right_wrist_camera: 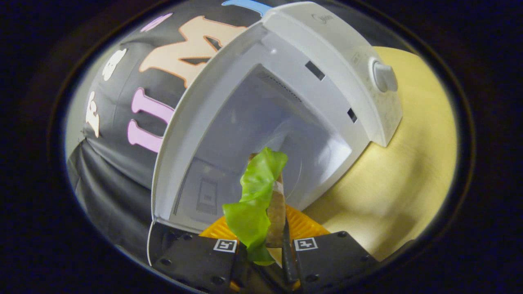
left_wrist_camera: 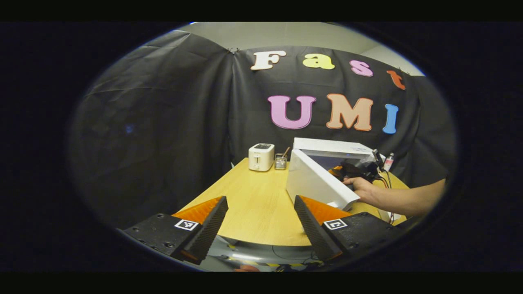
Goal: Open the microwave oven with the left hand, put the food in, and close the microwave oven.
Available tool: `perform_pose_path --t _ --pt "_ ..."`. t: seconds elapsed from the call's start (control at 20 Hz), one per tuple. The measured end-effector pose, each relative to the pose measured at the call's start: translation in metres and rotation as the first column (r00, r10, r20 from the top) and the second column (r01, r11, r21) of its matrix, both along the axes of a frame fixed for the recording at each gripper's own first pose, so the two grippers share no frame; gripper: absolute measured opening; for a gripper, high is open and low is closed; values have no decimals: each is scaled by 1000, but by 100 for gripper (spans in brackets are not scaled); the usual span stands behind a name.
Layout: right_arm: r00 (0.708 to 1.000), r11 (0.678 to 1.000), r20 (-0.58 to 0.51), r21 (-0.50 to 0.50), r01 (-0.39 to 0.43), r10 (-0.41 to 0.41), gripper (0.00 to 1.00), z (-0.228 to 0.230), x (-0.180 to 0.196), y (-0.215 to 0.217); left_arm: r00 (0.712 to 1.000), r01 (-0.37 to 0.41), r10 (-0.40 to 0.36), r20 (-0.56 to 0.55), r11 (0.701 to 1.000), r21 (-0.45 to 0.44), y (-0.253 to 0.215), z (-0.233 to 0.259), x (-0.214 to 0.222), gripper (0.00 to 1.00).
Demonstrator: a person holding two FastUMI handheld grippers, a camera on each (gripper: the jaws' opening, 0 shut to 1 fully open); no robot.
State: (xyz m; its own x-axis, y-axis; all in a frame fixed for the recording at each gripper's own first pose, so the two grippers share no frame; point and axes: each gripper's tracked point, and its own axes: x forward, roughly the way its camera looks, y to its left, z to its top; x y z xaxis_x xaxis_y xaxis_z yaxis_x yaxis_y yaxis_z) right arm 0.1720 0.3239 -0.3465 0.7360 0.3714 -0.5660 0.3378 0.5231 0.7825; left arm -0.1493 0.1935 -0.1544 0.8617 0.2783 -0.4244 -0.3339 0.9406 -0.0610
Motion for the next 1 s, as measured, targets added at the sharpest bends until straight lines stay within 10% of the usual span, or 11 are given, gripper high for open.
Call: perform_pose_path --t 0.9,0.95,1.0 --pt "983 983 52 54 174 -177 29 -29 65 35 999 19 -20 -30 1000 -20 4 -7 -3 96" --pt "984 986 65 35 164 -166 43 -30 65 33 999 25 -26 -34 999 -23 3 -9 -3 95" --pt "985 988 79 16 151 -152 29 -29 67 34 999 26 -27 -42 999 -28 3 -13 -3 94"
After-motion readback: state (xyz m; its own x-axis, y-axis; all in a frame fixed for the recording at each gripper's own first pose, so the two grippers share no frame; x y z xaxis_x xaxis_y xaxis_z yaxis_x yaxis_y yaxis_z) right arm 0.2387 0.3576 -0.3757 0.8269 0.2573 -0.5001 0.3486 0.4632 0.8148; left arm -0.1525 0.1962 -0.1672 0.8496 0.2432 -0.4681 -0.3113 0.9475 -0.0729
